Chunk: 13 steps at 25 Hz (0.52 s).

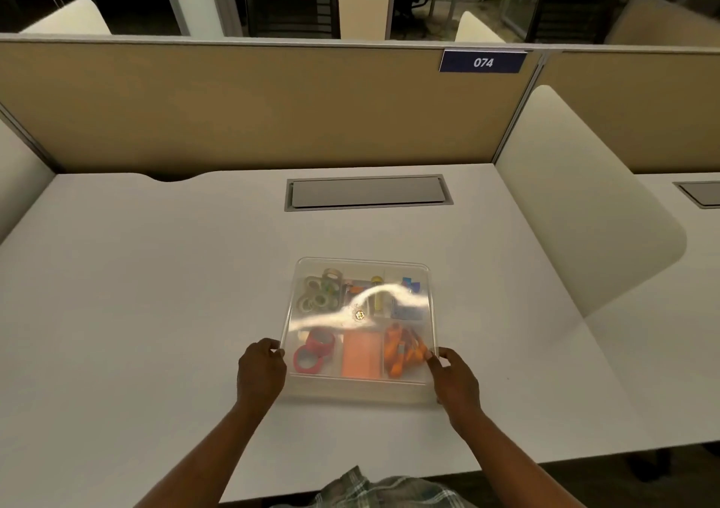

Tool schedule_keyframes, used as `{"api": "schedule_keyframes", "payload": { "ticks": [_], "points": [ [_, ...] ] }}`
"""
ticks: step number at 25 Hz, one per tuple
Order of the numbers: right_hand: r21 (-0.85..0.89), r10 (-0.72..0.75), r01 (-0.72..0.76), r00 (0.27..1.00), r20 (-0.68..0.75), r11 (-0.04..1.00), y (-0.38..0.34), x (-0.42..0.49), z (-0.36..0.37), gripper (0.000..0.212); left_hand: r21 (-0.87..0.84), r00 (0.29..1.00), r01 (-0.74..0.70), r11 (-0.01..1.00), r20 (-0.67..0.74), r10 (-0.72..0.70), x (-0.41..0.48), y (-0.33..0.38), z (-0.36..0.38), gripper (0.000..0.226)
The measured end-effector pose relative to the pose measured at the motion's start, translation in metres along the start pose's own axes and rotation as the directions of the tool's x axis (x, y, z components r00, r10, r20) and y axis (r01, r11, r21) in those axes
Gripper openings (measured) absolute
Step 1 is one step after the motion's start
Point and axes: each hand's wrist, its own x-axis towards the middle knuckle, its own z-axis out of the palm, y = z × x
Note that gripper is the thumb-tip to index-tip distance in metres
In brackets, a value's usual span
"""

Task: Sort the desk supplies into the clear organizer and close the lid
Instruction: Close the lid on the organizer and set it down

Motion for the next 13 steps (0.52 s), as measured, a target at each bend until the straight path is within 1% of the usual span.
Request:
{"api": "schedule_keyframes", "payload": {
  "ticks": [3,6,8,10,13],
  "points": [
    [0.124,0.068,-0.07,0.998,0.019,0.99,-0.004,0.002,-0.005,0.022,-0.126,0.985,0.141,0.982,0.112,-0.128,0.004,0.001,-0.005,0.015],
    [0.266,0.111,-0.152,0.98,0.162,0.952,0.007,0.004,-0.019,0.019,-0.252,0.942,0.263,0.931,0.276,-0.191,0.008,-0.003,-0.01,0.022],
    [0.355,0.135,-0.221,0.959,0.251,0.908,0.015,0.004,-0.027,0.021,-0.288,0.915,0.327,0.9,0.333,-0.226,0.011,-0.003,-0.013,0.027],
    [0.388,0.143,-0.242,0.953,0.266,0.889,0.017,0.004,-0.031,0.02,-0.297,0.898,0.366,0.882,0.363,-0.25,0.013,-0.004,-0.013,0.03],
    [0.34,0.138,-0.218,0.959,0.246,0.915,0.014,0.008,-0.029,0.017,-0.287,0.888,0.38,0.879,0.379,-0.26,0.018,-0.003,-0.013,0.031]
  ]
}}
